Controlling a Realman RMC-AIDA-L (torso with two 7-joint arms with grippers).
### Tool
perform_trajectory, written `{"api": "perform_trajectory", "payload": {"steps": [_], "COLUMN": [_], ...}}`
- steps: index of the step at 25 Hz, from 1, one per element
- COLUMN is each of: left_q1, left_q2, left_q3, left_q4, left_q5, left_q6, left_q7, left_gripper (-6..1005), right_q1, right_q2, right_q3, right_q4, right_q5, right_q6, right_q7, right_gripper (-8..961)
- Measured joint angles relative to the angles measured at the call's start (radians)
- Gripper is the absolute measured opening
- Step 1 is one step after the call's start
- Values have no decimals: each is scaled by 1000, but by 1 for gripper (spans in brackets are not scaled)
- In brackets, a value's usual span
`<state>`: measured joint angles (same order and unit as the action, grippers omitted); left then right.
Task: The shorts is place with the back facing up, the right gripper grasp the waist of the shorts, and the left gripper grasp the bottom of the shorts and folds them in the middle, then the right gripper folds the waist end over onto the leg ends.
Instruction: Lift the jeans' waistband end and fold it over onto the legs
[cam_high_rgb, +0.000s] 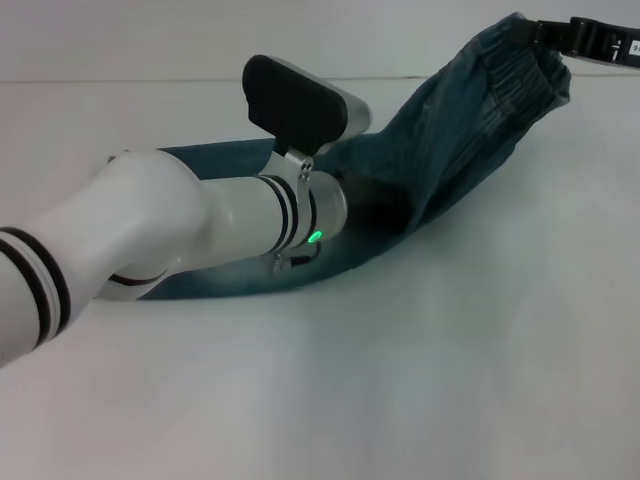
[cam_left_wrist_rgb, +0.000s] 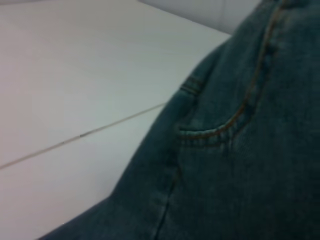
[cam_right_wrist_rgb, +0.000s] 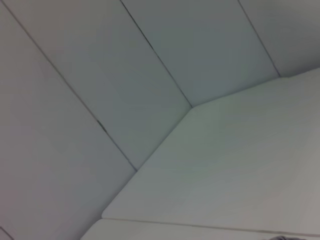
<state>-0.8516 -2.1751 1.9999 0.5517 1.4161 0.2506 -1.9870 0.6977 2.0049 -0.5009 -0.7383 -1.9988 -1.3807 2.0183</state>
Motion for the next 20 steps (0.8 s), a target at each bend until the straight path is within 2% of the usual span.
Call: {"api": "perform_trajectory", "payload": {"steps": [13, 20], "left_q1": [9, 23], "left_q2": [0, 0], "left_q3": [104, 98], "left_q4": [78, 91], "left_q5": [-86, -106], "left_q6": [101, 58], "left_q7": [3, 2], "left_gripper": [24, 32], "right_q1": [21, 25], "right_q2": [5, 9], "right_q3": [-42, -54], "right_q4": [-24, -25], "right_q5": [12, 13], "right_q6": [-5, -9], "right_q7": [13, 14], "right_gripper": [31, 32]}}
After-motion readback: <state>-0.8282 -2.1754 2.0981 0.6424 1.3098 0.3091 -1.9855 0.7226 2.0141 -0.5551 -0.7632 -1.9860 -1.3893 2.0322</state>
